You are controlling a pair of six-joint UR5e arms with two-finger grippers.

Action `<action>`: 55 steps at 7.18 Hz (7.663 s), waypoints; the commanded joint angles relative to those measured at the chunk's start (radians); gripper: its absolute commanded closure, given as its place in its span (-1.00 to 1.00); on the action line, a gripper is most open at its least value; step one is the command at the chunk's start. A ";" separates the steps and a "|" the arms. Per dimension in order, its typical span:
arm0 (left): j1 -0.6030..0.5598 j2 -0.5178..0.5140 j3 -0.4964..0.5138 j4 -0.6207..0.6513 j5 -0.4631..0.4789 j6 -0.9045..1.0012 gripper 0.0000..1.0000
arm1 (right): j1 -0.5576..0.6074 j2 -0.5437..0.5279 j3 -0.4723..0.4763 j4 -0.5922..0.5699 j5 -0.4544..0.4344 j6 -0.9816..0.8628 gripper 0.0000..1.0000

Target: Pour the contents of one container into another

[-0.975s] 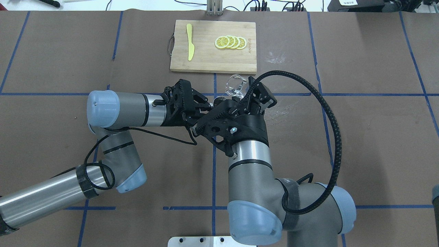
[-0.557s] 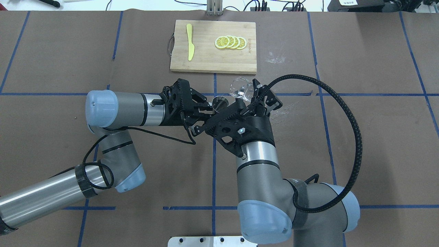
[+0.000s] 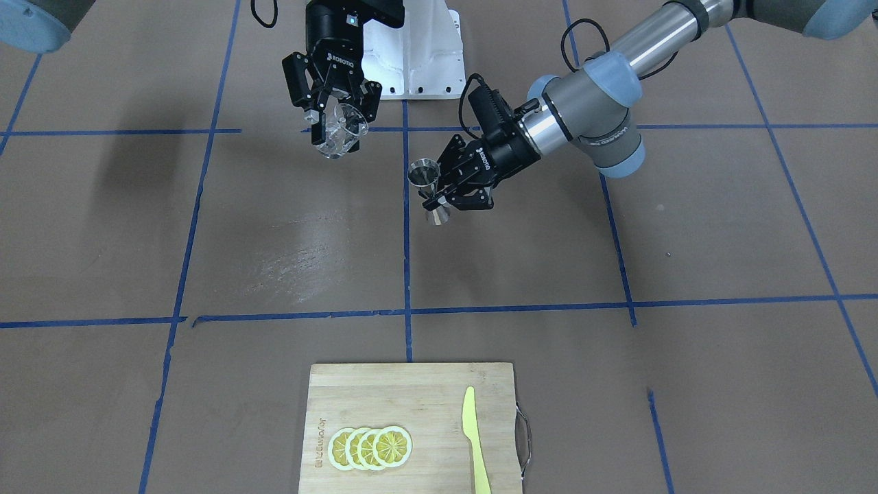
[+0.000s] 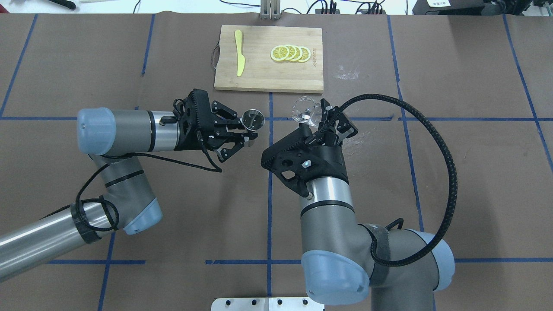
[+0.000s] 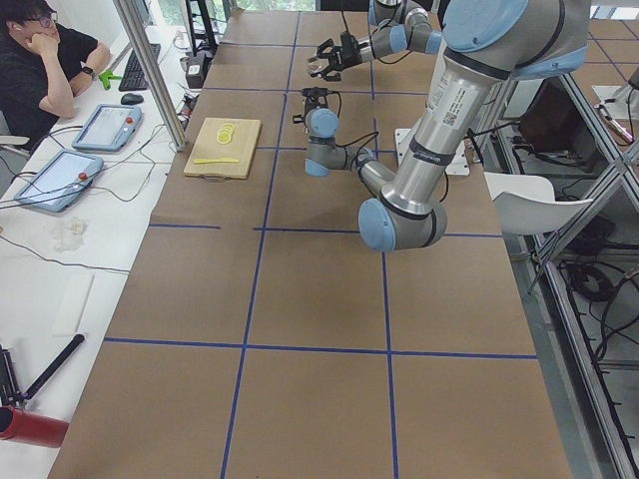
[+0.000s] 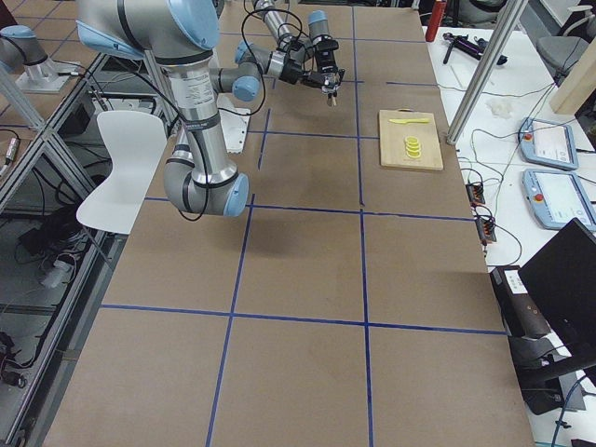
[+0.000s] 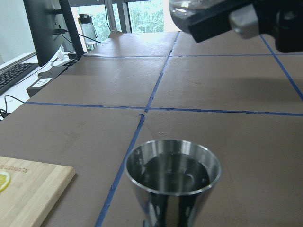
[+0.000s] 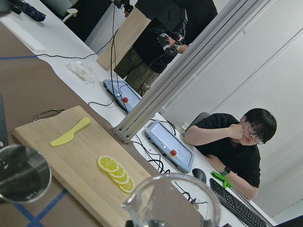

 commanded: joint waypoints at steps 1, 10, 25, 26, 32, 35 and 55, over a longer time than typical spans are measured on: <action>-0.028 0.128 -0.110 -0.039 -0.001 -0.056 1.00 | 0.012 -0.001 -0.001 0.000 0.000 0.000 1.00; -0.047 0.622 -0.175 -0.495 0.267 -0.317 1.00 | 0.049 -0.002 -0.013 -0.003 0.004 -0.006 1.00; 0.420 0.721 -0.109 -0.495 1.324 -0.530 1.00 | 0.049 0.001 -0.007 0.000 0.004 -0.006 1.00; 0.426 0.694 -0.094 -0.497 1.323 -0.530 1.00 | 0.049 0.001 -0.007 0.000 0.004 -0.008 1.00; 0.433 0.641 -0.009 -0.497 1.317 -0.501 1.00 | 0.051 -0.001 -0.007 0.000 0.004 -0.008 1.00; 0.433 0.624 -0.006 -0.489 1.243 -0.487 1.00 | 0.051 -0.001 -0.007 0.000 0.004 -0.008 1.00; 0.412 0.624 0.015 -0.415 1.081 -0.585 1.00 | 0.051 -0.010 -0.007 0.000 0.004 -0.009 1.00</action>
